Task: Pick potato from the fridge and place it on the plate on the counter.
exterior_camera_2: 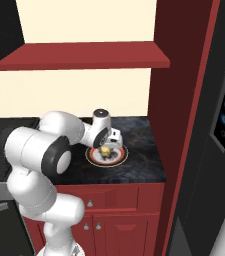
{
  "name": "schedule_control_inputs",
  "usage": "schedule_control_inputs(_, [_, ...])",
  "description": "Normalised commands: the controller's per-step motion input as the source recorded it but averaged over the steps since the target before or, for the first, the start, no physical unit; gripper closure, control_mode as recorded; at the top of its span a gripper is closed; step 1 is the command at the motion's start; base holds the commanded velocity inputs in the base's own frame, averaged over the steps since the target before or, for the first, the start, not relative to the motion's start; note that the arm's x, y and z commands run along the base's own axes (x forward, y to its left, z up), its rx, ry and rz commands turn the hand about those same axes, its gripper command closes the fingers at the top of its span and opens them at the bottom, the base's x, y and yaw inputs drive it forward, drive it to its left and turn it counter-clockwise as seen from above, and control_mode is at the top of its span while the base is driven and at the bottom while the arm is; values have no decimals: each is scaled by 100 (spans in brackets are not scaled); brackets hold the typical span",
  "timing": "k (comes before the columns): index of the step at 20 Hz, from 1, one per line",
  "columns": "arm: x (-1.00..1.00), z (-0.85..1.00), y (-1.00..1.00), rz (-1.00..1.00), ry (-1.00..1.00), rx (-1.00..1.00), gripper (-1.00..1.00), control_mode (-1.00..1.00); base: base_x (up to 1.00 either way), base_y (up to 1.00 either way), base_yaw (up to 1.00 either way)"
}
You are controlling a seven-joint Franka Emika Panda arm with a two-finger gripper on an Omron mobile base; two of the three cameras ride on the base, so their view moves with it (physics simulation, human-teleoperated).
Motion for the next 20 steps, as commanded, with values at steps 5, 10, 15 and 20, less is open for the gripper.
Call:
schedule_control_inputs(5, [12,-25,-6,9,7,5,100,-100,0,0,0])
schedule_control_inputs(10, [13,-11,-1,8,0,4,-100,-100,0,0,0])
schedule_control_inputs(15, [3,0,3,1,5,0,-100,-100,0,0,0])
schedule_control_inputs(20, [0,4,2,0,7,0,-100,-100,0,0,0])
